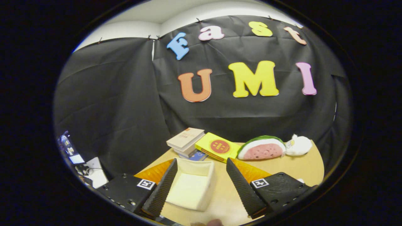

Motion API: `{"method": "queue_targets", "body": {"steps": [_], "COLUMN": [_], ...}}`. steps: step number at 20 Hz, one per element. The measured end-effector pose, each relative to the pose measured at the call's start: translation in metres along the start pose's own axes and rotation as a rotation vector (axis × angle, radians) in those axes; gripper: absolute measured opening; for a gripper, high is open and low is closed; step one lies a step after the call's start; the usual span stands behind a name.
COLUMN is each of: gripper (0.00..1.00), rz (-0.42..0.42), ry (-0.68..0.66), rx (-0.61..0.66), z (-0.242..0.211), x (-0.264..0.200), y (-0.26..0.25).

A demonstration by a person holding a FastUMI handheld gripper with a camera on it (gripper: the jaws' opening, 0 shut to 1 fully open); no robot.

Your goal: Open the storage box then place both shoes into the box .Put the left shoe in first, then the right shoe, with the right side of both shoes facing outward in a uniform manner.

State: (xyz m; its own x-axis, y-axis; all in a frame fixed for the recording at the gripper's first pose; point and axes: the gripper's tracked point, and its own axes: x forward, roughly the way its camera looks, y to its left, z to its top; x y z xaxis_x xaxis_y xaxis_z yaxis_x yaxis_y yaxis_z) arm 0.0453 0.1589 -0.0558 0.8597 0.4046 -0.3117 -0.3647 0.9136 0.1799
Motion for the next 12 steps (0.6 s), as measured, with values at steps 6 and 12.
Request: {"method": "queue_targets", "body": {"steps": [6, 12], "gripper": [0.95, 0.95], "rz": [-0.152, -0.251], "ry": [0.004, 0.120], "rx": [0.000, 0.043], "z": [-0.026, -0.090], "x": [-0.036, -0.049], "y": [-0.130, -0.217]}}
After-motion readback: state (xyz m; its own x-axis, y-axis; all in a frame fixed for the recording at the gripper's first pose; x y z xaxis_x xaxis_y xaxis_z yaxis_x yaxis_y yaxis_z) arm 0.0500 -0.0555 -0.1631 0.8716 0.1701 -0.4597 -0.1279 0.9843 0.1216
